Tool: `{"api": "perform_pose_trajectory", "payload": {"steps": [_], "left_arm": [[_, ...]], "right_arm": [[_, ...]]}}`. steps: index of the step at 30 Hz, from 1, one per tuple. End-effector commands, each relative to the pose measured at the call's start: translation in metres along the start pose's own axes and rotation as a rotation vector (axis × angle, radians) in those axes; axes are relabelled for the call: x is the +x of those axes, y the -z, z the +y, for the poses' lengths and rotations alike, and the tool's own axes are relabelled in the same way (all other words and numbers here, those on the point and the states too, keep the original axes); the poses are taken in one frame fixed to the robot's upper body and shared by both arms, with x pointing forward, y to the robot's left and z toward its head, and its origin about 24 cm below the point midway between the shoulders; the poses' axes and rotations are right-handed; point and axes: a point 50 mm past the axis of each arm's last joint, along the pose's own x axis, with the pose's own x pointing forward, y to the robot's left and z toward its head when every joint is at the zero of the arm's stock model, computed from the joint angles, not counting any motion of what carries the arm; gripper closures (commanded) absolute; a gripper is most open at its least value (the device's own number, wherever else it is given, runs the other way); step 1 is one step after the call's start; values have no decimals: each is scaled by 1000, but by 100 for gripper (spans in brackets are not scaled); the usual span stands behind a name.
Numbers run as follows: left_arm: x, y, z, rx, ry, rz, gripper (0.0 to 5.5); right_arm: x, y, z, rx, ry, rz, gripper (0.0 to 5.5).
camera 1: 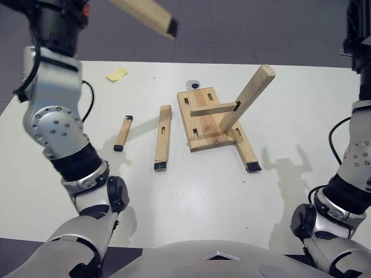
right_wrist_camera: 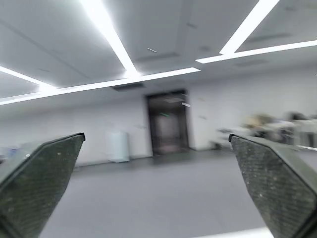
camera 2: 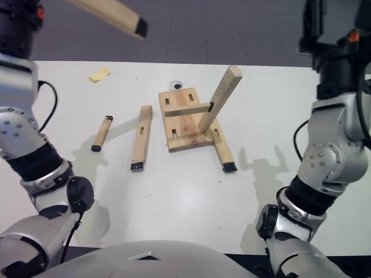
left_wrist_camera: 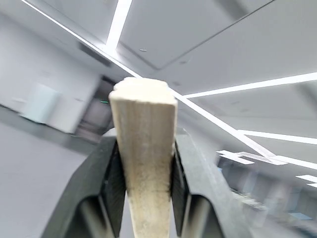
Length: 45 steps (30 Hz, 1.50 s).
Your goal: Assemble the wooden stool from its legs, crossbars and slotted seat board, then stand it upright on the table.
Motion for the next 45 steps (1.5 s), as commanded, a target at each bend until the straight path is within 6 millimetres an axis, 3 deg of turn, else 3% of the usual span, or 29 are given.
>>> {"api": "perform_pose_trajectory", "payload": {"steps": [1,6,11,24,39,45], "left_arm": [[-24,28,8,148,-77,148,448],[-50,48,4,192,-127,226,448],[-61,51,5,190,-158,245,448],[-77,72,-12,153,-138,336,448],[-80,83,-24,93,-175,364,448],[-90,89,-22,77,-226,409,448]], "right_arm": [[-14,57,5,-330,-83,264,10],[-45,111,17,-492,-277,460,10],[-60,131,31,-524,-405,500,10],[-56,126,69,-480,-511,410,10],[-66,126,83,-439,-545,432,10],[-68,128,86,-437,-535,439,10]]}}
